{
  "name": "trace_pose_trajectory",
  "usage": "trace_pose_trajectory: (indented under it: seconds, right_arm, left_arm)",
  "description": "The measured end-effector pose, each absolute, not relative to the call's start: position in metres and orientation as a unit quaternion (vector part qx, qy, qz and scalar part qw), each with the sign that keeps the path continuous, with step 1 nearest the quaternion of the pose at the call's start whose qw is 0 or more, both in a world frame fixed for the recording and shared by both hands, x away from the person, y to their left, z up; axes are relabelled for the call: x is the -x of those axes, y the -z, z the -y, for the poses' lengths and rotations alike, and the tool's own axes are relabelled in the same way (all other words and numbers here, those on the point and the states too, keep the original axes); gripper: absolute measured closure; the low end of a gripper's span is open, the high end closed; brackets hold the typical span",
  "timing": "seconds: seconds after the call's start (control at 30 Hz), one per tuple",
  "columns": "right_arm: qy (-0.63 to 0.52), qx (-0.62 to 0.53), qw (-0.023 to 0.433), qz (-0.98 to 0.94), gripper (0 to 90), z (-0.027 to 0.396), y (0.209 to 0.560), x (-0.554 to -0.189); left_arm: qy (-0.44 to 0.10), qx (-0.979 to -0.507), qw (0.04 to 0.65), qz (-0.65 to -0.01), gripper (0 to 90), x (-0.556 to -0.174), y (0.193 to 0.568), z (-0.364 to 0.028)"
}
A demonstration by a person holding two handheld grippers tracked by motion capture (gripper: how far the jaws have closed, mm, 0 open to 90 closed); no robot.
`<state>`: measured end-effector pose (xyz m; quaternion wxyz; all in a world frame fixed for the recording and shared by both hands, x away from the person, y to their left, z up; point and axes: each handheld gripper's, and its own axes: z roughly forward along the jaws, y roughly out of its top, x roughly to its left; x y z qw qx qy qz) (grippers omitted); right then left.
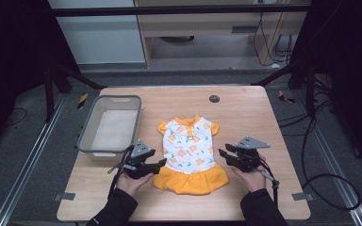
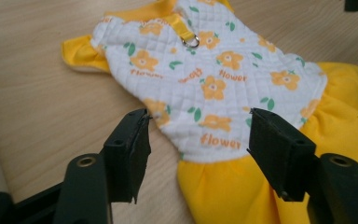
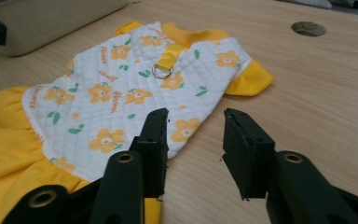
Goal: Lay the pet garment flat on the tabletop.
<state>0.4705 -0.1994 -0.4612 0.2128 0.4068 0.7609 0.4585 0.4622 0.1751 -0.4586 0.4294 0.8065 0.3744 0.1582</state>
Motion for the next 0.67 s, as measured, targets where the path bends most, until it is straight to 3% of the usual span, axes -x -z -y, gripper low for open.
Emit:
trace_pose_trajectory:
  seconds: [0.3,0.67]
  right_arm:
    - [-0.457,-0.430,0.233,-0.743,31.3,0.230,0.468,-0.455]
    - [-0.446,-0.452,0.244,-0.733,19.1,0.244,0.478,-0.452]
  left_arm:
    - [-0.165,-0.801,0.439,-0.372,28.5,-0.437,0.463,-0.203]
    - [-0.169,-0.781,0.441,-0.407,24.2,-0.413,0.472,-0.252]
